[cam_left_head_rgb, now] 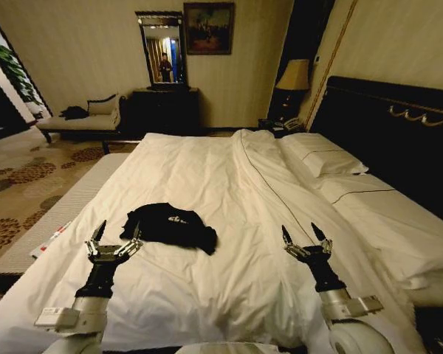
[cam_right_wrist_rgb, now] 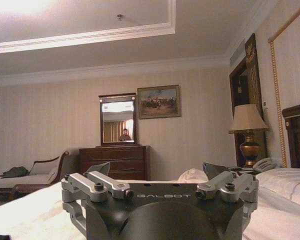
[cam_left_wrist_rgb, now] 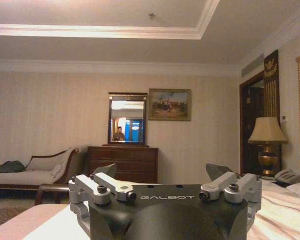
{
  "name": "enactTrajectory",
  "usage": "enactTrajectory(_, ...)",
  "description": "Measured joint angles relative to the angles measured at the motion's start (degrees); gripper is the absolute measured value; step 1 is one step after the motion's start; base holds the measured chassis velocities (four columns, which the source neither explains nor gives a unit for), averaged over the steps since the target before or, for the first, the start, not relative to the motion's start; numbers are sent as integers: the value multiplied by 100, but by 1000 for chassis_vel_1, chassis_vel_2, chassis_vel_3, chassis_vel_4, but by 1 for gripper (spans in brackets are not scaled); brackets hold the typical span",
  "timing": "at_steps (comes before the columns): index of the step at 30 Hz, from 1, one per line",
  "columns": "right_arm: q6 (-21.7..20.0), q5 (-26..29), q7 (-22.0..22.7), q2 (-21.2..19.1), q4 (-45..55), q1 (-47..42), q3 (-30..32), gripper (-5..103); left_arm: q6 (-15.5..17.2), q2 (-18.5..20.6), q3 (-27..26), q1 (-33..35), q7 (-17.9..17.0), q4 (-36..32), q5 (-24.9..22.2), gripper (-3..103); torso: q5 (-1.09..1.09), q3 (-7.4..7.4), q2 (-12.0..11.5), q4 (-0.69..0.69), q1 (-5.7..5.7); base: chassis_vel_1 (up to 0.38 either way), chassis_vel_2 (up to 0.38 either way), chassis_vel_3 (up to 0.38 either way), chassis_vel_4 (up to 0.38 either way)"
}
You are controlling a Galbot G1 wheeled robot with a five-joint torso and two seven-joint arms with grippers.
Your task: Fold the clothes on the bed.
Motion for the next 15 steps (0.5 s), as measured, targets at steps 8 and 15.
enactTrajectory(8,8,-28,-5,60,-30,28,-51,100,-20,-4,-29,9,0,0,2,100,-1,0,0,0,1,244,250,-239,-234)
enactTrajectory(15,8,-27,84,119,-75,47,-86,100,-45,-14,-27,10,0,0,15,100,-1,0,0,0,0,318,337,-315,-338)
